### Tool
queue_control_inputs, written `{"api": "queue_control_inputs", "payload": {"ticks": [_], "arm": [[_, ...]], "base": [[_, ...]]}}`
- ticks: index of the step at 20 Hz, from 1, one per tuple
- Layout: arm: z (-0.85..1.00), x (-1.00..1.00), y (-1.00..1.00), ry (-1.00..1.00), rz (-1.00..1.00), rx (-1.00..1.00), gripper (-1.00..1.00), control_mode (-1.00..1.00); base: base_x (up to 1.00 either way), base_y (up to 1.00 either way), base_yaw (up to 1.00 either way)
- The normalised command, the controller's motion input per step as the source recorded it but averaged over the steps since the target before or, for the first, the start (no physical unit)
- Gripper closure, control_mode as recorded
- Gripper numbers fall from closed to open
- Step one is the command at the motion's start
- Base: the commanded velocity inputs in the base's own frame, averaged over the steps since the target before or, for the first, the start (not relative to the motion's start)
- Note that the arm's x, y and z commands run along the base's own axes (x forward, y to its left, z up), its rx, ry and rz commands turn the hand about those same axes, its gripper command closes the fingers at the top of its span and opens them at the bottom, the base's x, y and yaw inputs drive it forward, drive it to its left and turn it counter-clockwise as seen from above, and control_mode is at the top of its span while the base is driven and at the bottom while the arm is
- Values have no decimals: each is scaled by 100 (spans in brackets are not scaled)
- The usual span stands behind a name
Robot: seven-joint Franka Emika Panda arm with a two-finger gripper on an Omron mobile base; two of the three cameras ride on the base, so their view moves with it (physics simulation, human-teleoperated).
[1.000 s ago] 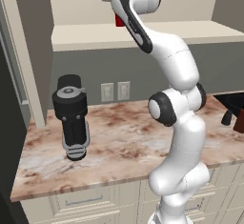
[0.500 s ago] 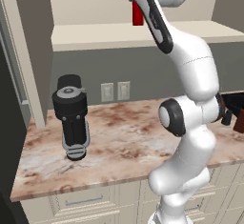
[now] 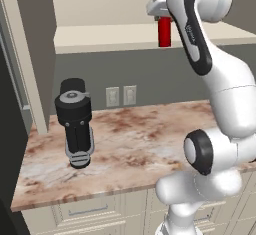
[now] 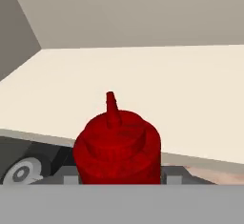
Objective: Collect the paprika, ketchup, and shaker from the cabinet and place them next to the stove.
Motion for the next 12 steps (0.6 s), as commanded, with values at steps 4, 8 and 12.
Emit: {"api": "queue_control_inputs", "payload": {"ticks": [4,8,12], "arm": [[-64,-100,-47,-1,6,0,100,-100],[-60,-100,-63,-1,9,0,100,-100],[-63,-74,-70,0,7,0,100,-100]], "base": [[0,0,0],[0,0,0],[0,0,0]]}}
